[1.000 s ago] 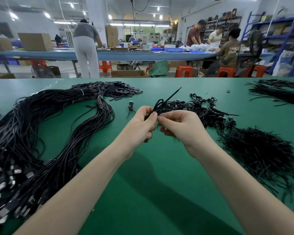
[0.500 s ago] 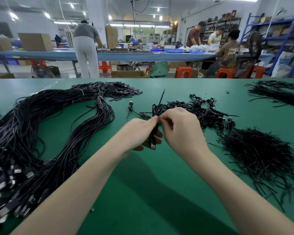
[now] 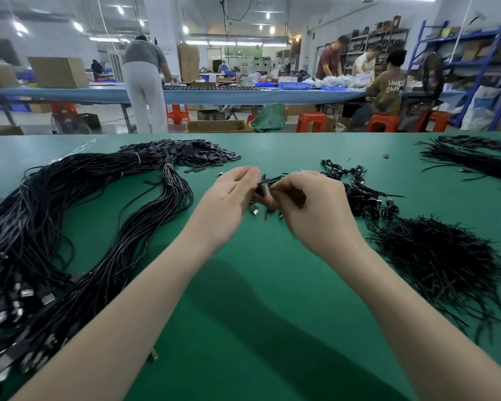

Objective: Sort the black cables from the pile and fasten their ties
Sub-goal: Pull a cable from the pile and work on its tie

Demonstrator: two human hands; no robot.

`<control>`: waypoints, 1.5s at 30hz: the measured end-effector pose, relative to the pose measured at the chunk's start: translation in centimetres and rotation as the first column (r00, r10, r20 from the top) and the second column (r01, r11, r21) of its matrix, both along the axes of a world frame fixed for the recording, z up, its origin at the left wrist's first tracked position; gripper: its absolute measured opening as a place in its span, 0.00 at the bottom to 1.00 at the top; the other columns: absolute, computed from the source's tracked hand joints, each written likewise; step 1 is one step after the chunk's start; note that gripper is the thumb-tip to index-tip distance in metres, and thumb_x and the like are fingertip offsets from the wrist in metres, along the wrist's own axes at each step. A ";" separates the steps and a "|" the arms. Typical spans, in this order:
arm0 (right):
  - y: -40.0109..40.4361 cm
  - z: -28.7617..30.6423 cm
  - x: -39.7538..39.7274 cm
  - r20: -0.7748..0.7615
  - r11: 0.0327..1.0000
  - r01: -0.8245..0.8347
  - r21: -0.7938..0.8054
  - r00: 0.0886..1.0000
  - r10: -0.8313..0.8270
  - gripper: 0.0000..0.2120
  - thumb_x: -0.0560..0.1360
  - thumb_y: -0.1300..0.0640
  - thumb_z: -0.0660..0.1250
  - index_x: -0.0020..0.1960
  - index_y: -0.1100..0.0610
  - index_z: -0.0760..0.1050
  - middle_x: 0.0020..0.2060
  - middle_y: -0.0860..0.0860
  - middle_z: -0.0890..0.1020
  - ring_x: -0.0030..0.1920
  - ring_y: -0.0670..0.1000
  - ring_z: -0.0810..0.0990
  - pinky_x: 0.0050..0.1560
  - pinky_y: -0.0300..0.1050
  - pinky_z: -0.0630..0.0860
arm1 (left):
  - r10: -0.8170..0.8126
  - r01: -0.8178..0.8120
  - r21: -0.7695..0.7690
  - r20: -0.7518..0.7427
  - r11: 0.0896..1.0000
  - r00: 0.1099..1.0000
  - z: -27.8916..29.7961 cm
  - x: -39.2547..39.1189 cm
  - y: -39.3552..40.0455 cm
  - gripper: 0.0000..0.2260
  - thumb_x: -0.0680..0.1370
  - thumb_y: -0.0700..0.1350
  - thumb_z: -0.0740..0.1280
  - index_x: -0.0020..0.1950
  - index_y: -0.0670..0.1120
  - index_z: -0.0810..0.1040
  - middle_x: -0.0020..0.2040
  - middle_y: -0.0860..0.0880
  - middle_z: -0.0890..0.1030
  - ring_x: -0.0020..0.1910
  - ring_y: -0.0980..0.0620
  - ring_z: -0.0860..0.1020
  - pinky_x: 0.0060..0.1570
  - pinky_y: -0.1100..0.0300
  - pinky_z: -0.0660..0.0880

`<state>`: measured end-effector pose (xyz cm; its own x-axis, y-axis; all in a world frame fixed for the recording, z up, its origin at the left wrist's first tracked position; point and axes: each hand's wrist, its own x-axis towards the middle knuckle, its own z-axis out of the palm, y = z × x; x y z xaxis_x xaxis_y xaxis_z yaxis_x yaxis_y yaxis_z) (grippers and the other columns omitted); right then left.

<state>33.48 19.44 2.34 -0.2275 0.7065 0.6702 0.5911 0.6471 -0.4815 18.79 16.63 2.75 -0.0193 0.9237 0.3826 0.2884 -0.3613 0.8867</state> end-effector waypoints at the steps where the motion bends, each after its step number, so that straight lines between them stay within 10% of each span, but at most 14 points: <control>1: -0.1 0.1 -0.1 0.004 1.000 0.007 0.007 1.000 -0.007 0.02 0.73 0.61 0.71 0.43 0.57 0.83 0.33 0.45 0.75 0.34 0.38 0.71 0.38 0.25 0.65 | 0.008 -0.007 0.028 -0.042 1.000 0.999 -0.2 -0.1 0.2 0.23 0.83 0.51 0.56 0.32 0.59 0.82 0.51 0.60 0.82 0.55 0.60 0.76 0.60 0.64 0.68; 4: -0.1 0.2 0.1 0.030 1.000 0.014 0.005 0.999 -0.014 0.04 0.72 0.63 0.70 0.42 0.56 0.83 0.35 0.46 0.76 0.36 0.44 0.71 0.38 0.26 0.66 | -0.026 0.032 0.050 -0.122 0.998 0.992 -0.6 -0.7 0.6 0.22 0.81 0.58 0.55 0.38 0.52 0.83 0.48 0.46 0.84 0.54 0.47 0.79 0.66 0.55 0.69; 9: -0.1 -0.2 -0.2 0.083 0.998 0.036 0.053 0.996 -0.040 0.04 0.73 0.62 0.69 0.42 0.57 0.82 0.35 0.50 0.79 0.38 0.50 0.74 0.40 0.42 0.67 | 0.013 0.004 0.087 -0.193 0.996 0.981 -1.1 -0.4 0.5 0.14 0.77 0.57 0.58 0.43 0.54 0.80 0.42 0.42 0.80 0.43 0.45 0.76 0.49 0.51 0.74; 20: 0.1 -2.0 -0.6 0.225 0.894 0.026 0.448 0.964 -0.141 0.03 0.70 0.71 0.67 0.38 0.67 0.77 0.33 0.60 0.77 0.34 0.61 0.76 0.36 0.52 0.75 | -0.138 0.270 -0.336 0.368 0.902 0.919 -0.1 -1.8 0.8 0.16 0.79 0.36 0.55 0.50 0.46 0.83 0.45 0.45 0.85 0.39 0.52 0.84 0.39 0.62 0.81; 28: 0.6 -0.9 -0.1 -0.053 0.992 -0.016 0.127 0.998 0.023 0.07 0.74 0.65 0.69 0.49 0.59 0.84 0.39 0.51 0.83 0.38 0.41 0.72 0.43 0.27 0.68 | -0.254 0.271 -0.142 0.126 0.952 0.959 0.0 -2.7 0.7 0.21 0.77 0.28 0.62 0.57 0.52 0.81 0.48 0.51 0.85 0.49 0.57 0.83 0.47 0.65 0.79; 33: 0.4 -1.2 -0.5 -0.064 0.993 -0.015 0.117 0.998 0.022 0.07 0.73 0.66 0.69 0.48 0.60 0.84 0.39 0.52 0.84 0.39 0.40 0.71 0.41 0.31 0.65 | 0.041 0.005 0.189 -0.236 0.982 0.971 -0.4 -2.4 1.0 0.17 0.74 0.36 0.70 0.50 0.60 0.81 0.47 0.57 0.83 0.47 0.60 0.80 0.49 0.65 0.77; 37: 0.4 -1.4 -0.7 -0.076 0.987 0.025 0.157 0.997 -0.013 0.05 0.73 0.66 0.69 0.46 0.60 0.83 0.38 0.53 0.83 0.37 0.45 0.73 0.40 0.34 0.66 | 0.145 -0.054 0.338 -0.252 0.940 0.957 -0.9 -1.7 1.1 0.10 0.75 0.42 0.71 0.48 0.59 0.80 0.45 0.63 0.81 0.45 0.65 0.79 0.46 0.69 0.75; 41: 0.1 -1.8 -0.7 0.037 0.897 0.016 0.442 0.999 -0.036 0.05 0.74 0.68 0.66 0.44 0.65 0.81 0.36 0.58 0.81 0.37 0.59 0.79 0.38 0.50 0.76 | 0.084 -0.088 0.055 0.073 0.995 0.994 -0.9 -0.7 0.6 0.08 0.77 0.46 0.69 0.53 0.56 0.74 0.36 0.54 0.82 0.35 0.54 0.80 0.38 0.61 0.77; 45: 0.0 -2.2 -0.6 0.078 0.735 -0.002 0.678 0.995 -0.069 0.08 0.75 0.68 0.63 0.45 0.66 0.82 0.38 0.58 0.82 0.38 0.59 0.81 0.40 0.51 0.78 | -0.042 0.319 -0.329 0.635 0.889 0.772 0.4 -0.4 0.0 0.03 0.77 0.43 0.67 0.44 0.48 0.78 0.30 0.50 0.78 0.24 0.55 0.75 0.25 0.64 0.74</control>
